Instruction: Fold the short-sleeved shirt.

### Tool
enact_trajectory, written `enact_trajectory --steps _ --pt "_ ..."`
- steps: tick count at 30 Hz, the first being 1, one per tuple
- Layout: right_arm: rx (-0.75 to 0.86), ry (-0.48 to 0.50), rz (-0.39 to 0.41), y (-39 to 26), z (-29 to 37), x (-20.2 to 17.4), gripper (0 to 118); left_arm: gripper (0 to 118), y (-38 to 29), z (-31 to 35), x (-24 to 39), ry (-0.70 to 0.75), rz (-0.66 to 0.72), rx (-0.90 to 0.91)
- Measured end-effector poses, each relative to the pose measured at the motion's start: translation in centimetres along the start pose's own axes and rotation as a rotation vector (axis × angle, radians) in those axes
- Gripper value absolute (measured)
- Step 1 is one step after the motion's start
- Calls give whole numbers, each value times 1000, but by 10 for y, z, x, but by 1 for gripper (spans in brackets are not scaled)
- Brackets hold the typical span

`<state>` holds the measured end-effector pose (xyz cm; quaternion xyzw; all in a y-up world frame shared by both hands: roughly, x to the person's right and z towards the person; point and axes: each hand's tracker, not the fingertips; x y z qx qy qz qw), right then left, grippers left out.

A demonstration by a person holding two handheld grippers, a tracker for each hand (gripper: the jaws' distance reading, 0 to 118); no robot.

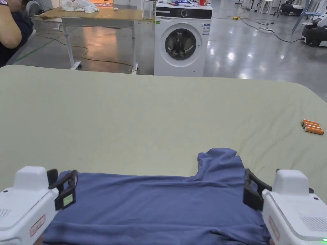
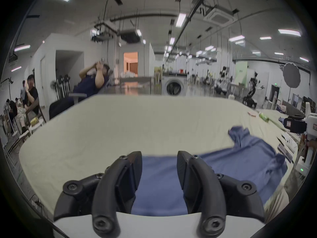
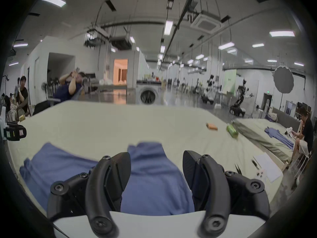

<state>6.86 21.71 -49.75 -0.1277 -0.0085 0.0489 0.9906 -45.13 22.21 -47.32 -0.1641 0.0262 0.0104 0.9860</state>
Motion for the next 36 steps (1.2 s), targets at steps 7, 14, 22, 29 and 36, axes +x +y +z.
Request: enact_trajectory --steps 7,14,22,29,36 --pt "212 37 -29 25 -9 -42 7 0 28 12 36 94 -74 211" --pt "247 69 -22 31 -16 -55 1 0 38 -15 13 101 -56 123" --pt "199 76 -33 25 -28 -49 1 0 40 -106 -57 72 30 -244" --pt "140 70 -36 14 -33 -40 1 16 18 -195 -87 31 112 -587" --pt "81 33 -23 1 -35 -23 1 65 0 -235 -73 34 31 -764"
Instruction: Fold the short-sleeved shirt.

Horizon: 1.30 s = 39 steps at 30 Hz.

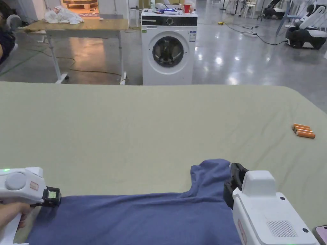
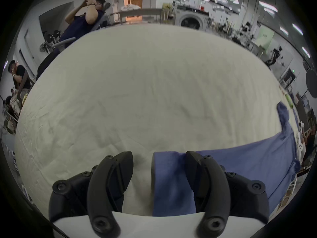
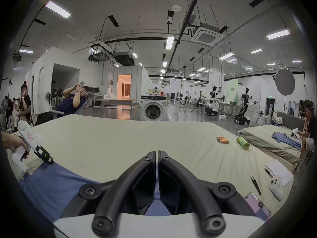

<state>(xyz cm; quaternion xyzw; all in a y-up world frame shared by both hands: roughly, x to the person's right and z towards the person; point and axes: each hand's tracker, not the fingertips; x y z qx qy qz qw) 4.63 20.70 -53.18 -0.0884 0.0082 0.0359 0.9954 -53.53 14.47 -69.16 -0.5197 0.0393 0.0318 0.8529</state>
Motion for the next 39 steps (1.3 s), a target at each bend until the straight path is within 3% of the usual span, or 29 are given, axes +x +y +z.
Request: enact_trajectory --steps 3,4,6,7,16,17,20,23,24,27,30,31,33,34,37,39 --pt "-38 -22 -5 -6 -3 12 1 58 2 8 15 54 -38 36" --pt "-63 -33 -11 -8 -6 16 1 49 0 10 20 54 -55 51" --pt "-119 -38 -47 -12 -16 25 1 7 0 13 28 25 -120 88" --pt "-150 -38 -67 -14 -23 31 1 0 -1 13 32 12 -131 95" --pt "-466 -3 -62 -27 -122 65 4 0 -41 68 31 -37 -77 311" --pt "-510 1 -56 -29 -137 67 11 0 -45 74 27 -45 -67 348" --pt "-616 11 -51 -39 -172 73 49 0 -62 101 27 -47 -69 420" --pt "-707 18 -49 -52 -201 78 70 0 -75 117 26 -49 -77 445" --pt "-728 25 -57 -56 -209 80 70 0 -79 121 26 -51 -78 452" --pt "-813 42 -36 -69 -226 82 70 0 -89 127 23 -52 -69 470" --pt "-796 39 -34 -68 -228 78 62 0 -92 121 16 -47 -62 471" --pt "-788 46 -16 -68 -227 75 52 0 -92 121 15 -42 -61 469" --pt "-777 72 -8 -67 -228 69 15 0 -95 120 19 -40 -65 468" --pt "-779 75 -9 -67 -229 66 5 0 -94 119 19 -34 -69 467" --pt "-775 61 22 -67 -227 62 3 0 -93 117 22 -26 -70 465" --pt "-745 68 -25 -61 -220 67 2 0 -92 116 18 -31 -56 476"
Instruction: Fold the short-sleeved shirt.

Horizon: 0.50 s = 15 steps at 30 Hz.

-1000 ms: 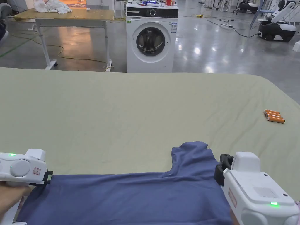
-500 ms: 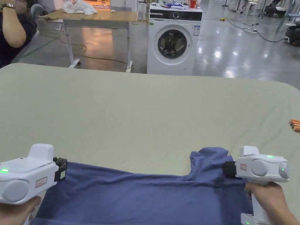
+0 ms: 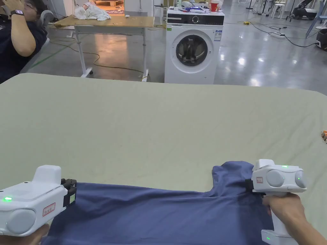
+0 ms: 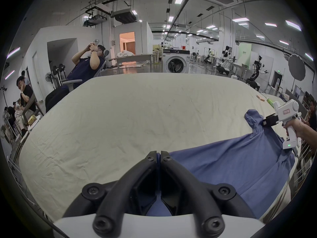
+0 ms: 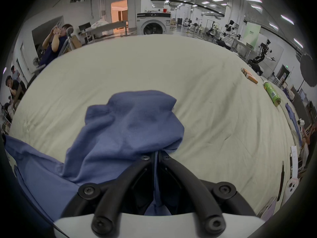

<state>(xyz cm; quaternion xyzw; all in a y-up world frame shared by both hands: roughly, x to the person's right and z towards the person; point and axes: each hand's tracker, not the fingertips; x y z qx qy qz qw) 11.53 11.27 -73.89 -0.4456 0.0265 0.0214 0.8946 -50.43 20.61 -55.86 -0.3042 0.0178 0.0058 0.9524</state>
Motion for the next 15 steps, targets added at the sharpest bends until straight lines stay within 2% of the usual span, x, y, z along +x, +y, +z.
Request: enact_trajectory --steps 2,6,15 --pt "57 32 -32 -2 17 8 2 0 1 2 1 -2 3 11" --pt "135 56 -48 -10 65 23 2 0 5 7 -3 -13 -8 25" --pt "220 70 -27 -57 163 44 2 0 0 31 -38 -53 26 66"
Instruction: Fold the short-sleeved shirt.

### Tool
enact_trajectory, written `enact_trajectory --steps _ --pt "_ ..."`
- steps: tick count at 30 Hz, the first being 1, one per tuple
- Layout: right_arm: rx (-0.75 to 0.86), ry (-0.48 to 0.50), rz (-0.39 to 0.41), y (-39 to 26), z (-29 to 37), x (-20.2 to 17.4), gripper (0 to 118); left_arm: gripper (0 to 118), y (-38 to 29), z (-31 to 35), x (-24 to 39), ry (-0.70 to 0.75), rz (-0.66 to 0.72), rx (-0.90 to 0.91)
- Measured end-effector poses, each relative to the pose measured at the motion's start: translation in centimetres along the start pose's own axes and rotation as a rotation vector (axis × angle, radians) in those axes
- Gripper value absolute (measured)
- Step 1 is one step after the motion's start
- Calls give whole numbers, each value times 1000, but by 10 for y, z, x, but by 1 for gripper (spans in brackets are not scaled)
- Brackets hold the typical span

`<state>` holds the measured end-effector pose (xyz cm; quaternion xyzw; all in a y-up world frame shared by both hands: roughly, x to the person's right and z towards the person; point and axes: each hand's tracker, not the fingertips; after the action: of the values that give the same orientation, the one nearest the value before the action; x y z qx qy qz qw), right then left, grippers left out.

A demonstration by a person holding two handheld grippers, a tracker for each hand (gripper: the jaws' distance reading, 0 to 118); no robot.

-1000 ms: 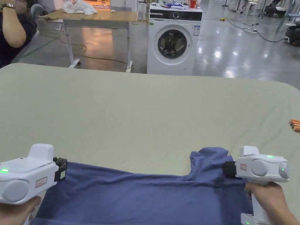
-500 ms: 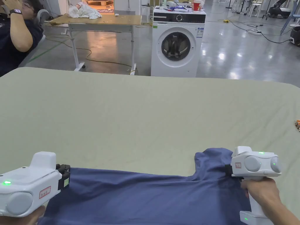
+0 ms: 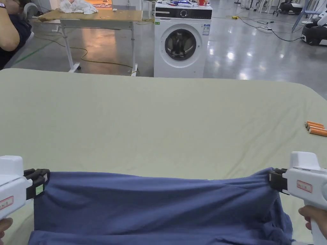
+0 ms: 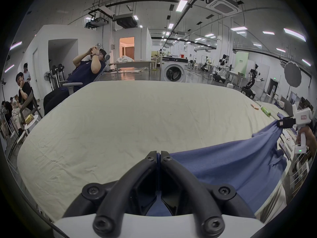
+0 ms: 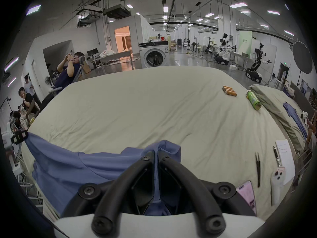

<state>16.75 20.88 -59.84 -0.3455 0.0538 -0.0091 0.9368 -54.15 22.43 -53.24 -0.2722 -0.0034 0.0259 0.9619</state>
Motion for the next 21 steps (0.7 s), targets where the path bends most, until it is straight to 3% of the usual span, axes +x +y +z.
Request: enact_trajectory --steps 11,15,21 --pt "-49 -34 104 -68 80 -13 2 0 -57 47 -18 -88 70 -38" --pt "-136 -46 137 -100 87 -14 2 0 -91 57 -22 -87 83 -98" --pt "-252 -60 124 -145 71 -11 2 0 -136 53 -22 -70 89 -211"
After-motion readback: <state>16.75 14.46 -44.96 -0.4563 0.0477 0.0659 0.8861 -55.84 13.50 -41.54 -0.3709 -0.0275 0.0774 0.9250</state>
